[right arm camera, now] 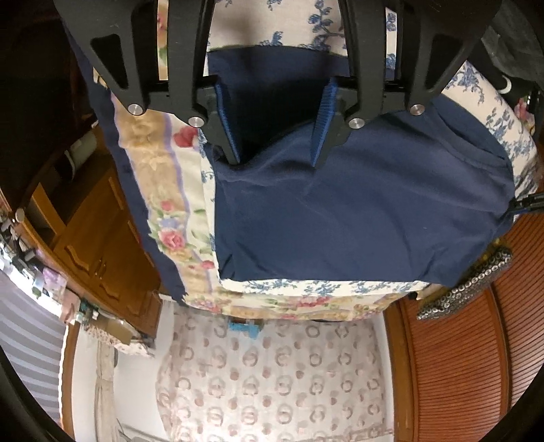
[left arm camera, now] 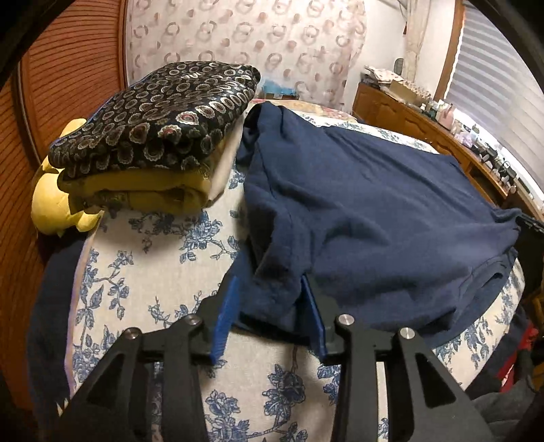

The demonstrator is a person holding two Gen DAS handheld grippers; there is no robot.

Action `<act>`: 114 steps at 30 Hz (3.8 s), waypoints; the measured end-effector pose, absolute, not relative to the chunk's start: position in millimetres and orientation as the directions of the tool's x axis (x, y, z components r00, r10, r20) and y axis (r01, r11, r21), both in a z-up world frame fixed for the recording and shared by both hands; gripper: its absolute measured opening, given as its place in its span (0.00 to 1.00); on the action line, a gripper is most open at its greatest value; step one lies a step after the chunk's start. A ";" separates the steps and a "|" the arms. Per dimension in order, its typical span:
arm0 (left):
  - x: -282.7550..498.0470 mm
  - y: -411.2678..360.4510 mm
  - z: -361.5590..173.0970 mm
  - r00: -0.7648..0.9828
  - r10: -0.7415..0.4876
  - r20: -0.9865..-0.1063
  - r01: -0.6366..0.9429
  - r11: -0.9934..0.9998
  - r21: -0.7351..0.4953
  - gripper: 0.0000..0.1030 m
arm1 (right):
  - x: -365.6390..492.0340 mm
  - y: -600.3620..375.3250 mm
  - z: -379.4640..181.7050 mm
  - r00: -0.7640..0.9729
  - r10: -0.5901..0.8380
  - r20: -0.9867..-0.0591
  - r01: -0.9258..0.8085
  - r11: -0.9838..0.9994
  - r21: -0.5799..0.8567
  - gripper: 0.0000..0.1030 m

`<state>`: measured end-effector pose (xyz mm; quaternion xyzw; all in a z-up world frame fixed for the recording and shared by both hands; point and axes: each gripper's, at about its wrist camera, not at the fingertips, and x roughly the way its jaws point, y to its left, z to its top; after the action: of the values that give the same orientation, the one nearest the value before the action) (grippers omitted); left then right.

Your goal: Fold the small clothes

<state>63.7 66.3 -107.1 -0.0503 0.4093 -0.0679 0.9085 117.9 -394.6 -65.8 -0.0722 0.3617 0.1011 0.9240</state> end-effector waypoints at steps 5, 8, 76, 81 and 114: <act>62.3 63.4 -107.9 0.661 -0.148 -0.736 0.071 0.988 -0.135 0.37 | 113.5 -387.3 -59.0 0.769 0.105 -0.630 -0.203 0.976 -0.085 0.51; 63.1 64.8 -108.4 0.660 -0.140 -0.738 0.068 0.990 -0.127 0.37 | 109.7 -389.2 -52.3 0.800 0.103 -0.591 -0.175 0.982 -0.067 0.57; 133.5 -280.7 43.2 0.479 -0.598 -0.642 0.733 0.676 -0.083 0.24 | 57.0 -448.5 -95.3 0.753 0.228 -0.618 -0.209 0.972 0.104 0.67; 135.1 -260.7 38.2 0.493 -0.584 -0.645 0.715 0.694 -0.082 0.38 | 55.1 -451.0 -87.5 0.765 0.228 -0.602 -0.207 0.973 0.105 0.67; 230.7 -143.5 -66.8 0.540 -0.357 -0.763 0.448 0.889 -0.099 0.54 | 155.2 -403.4 -103.7 0.644 0.282 -0.711 -0.374 0.927 0.030 0.21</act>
<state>230.7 -143.5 -66.8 0.0540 0.4212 -0.2296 0.8758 155.2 -403.4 -103.7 -0.0600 0.3809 0.1814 0.9047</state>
